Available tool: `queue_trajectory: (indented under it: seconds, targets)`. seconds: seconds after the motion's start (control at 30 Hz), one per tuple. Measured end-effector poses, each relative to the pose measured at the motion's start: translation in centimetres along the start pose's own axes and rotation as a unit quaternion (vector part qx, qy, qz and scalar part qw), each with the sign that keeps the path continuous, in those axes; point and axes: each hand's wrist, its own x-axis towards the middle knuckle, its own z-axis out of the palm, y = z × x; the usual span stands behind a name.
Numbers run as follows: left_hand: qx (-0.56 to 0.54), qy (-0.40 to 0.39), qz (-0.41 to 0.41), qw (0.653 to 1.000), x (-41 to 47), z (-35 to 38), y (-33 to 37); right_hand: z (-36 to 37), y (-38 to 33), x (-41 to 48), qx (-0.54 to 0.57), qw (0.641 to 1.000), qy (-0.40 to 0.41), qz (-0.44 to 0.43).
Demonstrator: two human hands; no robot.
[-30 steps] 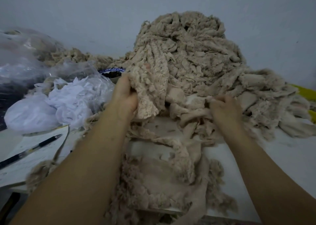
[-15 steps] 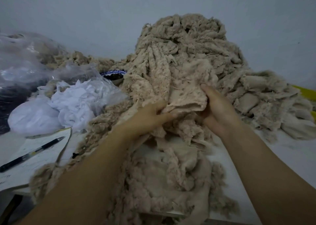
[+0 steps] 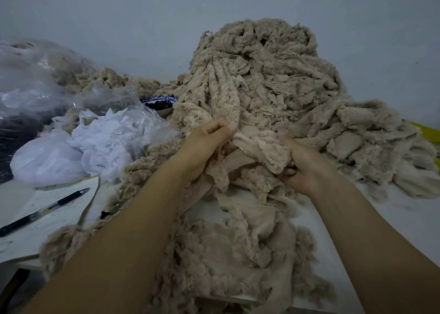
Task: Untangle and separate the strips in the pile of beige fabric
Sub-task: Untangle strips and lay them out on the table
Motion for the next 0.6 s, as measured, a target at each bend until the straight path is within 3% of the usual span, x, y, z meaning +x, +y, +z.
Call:
queue_trajectory:
  seconds: [0.07, 0.17, 0.27, 0.33, 0.4, 0.47, 0.6]
  targets:
    - [-0.025, 0.016, 0.011, 1.000, 0.5, 0.1, 1.0, -0.3, 0.2, 0.0, -0.053, 0.998, -0.008, -0.019]
    - [-0.017, 0.032, 0.003, 0.999, 1.1, 0.3, 1.9, -0.5, 0.3, -0.2, -0.189, 0.974, -0.046, -0.117]
    - [-0.062, 0.002, -0.005, 0.998, 1.2, 0.8, 2.5, 0.5, 1.0, -0.9, -0.383, 0.882, -0.131, -0.242]
    - [-0.115, -0.034, -0.007, 0.993, 0.9, 1.2, 2.8, 1.3, 1.9, -0.9, -0.492, 0.812, -0.150, -0.276]
    - [-0.152, -0.071, -0.016, 0.986, 0.5, 1.6, 2.9, 2.0, 2.9, -0.7, -0.553, 0.768, -0.161, -0.279]
    - [-0.153, -0.094, -0.029, 0.983, -0.2, 2.3, 2.2, 2.0, 3.6, -1.0, -0.576, 0.759, -0.168, -0.253]
    - [0.039, -0.053, -0.029, 0.997, -1.6, 3.8, -1.0, 1.3, 4.7, -2.3, -0.603, 0.737, -0.277, -0.129]
